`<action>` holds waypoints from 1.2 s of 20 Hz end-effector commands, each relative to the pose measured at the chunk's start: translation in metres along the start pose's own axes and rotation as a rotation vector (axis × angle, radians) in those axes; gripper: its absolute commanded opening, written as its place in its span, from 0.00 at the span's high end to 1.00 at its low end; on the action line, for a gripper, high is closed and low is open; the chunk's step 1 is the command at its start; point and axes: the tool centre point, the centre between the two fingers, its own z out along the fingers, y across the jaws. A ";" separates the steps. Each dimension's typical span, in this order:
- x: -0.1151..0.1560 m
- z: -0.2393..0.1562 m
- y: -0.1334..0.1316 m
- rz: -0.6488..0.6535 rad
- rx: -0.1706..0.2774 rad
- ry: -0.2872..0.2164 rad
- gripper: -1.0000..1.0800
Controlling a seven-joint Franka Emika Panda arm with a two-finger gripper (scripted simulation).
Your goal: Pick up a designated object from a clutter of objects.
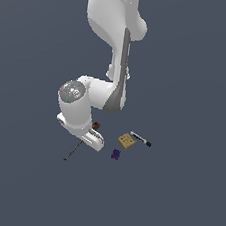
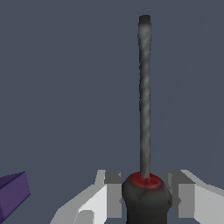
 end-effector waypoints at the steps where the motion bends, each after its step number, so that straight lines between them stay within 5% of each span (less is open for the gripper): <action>1: -0.007 -0.023 -0.006 0.000 0.001 0.002 1.00; 24: -0.077 -0.247 -0.063 0.000 -0.001 0.003 1.00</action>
